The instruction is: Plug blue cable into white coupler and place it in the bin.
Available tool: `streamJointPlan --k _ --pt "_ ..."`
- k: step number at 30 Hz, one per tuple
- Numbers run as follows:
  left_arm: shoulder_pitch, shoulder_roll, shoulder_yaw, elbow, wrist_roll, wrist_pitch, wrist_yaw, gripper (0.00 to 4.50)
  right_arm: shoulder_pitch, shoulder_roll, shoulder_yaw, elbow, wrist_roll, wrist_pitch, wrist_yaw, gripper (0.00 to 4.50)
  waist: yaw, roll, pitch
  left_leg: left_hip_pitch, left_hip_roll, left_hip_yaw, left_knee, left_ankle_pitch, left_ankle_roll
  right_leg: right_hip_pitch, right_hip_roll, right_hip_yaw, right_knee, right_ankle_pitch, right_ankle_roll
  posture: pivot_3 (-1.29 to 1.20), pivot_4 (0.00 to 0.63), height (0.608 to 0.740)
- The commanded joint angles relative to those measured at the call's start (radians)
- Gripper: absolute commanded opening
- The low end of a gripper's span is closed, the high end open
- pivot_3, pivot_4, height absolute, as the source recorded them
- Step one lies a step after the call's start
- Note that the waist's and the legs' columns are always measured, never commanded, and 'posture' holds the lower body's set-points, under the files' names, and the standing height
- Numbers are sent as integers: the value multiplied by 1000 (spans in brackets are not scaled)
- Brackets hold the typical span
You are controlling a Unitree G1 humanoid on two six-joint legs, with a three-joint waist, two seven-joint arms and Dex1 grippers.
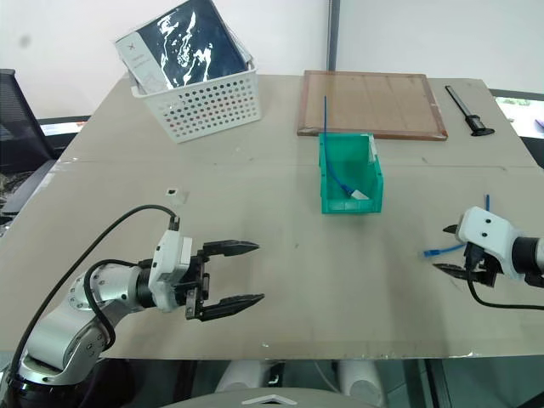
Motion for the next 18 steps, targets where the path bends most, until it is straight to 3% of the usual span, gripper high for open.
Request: streamJointPlan --k 1,6,13,14,18 --pt "-5 -3 -4 -53 -19 -9 6 4500 -79 -13 62 69 -41 -39 42 3637 -1 0 0 0 0 0 0 0 0 0 0 0 0 0 0 0 150 738" --pt "-4 -8 -11 -68 -15 -6 26 4500 -174 16 157 161 -90 -63 66 3637 1 0 0 0 0 -1 0 0 0 0 0 0 0 0 0 0 150 738" --pt "10 0 -2 -78 -17 -6 36 4500 -242 31 234 225 -125 -77 114 347 1 1 0 0 0 -1 0 0 0 0 0 0 0 0 0 0 150 738" --pt "11 0 -1 -78 -18 -6 38 4500 -247 33 235 223 -123 -73 117 161 1 1 0 0 0 -1 0 0 0 0 0 0 1 0 0 0 150 738" --pt "16 -10 17 -63 -29 -6 53 4500 -265 55 250 119 -87 25 127 161 1 1 0 0 0 -1 0 0 0 0 0 0 1 0 0 0 150 738"
